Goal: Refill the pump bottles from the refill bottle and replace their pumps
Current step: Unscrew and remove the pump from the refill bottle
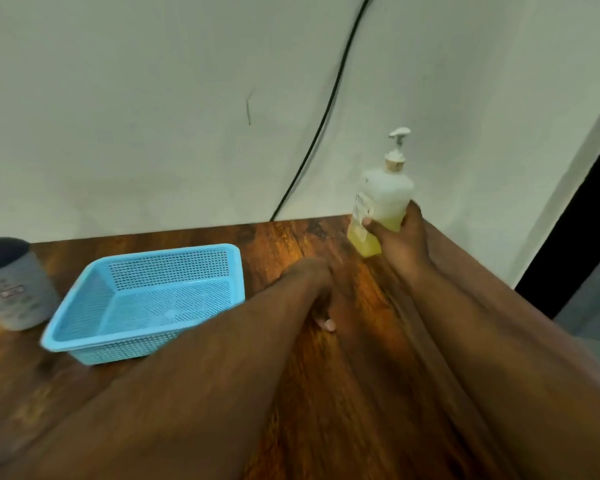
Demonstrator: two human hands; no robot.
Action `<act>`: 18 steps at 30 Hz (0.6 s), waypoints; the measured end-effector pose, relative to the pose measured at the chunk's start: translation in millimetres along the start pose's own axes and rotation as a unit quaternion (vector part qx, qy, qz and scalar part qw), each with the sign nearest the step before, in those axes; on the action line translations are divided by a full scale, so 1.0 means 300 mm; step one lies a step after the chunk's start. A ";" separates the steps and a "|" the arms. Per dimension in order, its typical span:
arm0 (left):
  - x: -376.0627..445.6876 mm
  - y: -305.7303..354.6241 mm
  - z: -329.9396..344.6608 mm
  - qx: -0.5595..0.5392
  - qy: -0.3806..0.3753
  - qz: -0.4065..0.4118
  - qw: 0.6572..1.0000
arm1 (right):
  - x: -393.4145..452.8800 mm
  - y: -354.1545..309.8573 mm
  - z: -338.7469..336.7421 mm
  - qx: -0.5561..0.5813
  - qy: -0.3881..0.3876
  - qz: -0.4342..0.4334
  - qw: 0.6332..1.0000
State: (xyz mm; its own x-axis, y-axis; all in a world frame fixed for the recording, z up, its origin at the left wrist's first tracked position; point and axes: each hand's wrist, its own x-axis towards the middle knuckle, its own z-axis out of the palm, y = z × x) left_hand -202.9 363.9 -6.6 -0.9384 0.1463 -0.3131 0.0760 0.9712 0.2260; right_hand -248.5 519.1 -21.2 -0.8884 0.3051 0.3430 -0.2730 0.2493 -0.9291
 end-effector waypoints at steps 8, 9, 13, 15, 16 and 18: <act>-0.427 -0.169 0.092 -0.262 0.106 0.024 0.959 | -0.556 -0.176 -0.144 0.012 -0.096 0.041 0.994; -0.503 -0.188 0.110 -0.315 0.135 0.034 0.939 | -0.636 -0.187 -0.148 0.033 -0.108 0.049 0.992; -0.797 -0.285 0.161 -0.576 0.197 0.083 0.789 | -0.854 -0.205 -0.111 0.130 -0.208 0.099 0.964; -0.879 -0.339 0.157 -0.608 0.229 0.093 0.754 | -0.905 -0.225 -0.066 0.161 -0.287 0.107 0.938; -0.904 -0.359 0.140 -0.608 0.241 0.112 0.748 | -0.914 -0.233 -0.042 0.175 -0.319 0.105 0.925; -0.952 -0.381 0.106 -0.598 0.257 0.155 0.743 | -0.954 -0.251 0.014 0.190 -0.372 0.095 0.903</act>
State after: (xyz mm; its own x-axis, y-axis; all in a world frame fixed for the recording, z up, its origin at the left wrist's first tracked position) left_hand 67.3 217.0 27.6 -0.9664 -0.0627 0.2494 0.2500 -0.0019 0.9682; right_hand 24.7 409.1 -50.0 -0.8962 -0.4285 0.1152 -0.0700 -0.1199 -0.9903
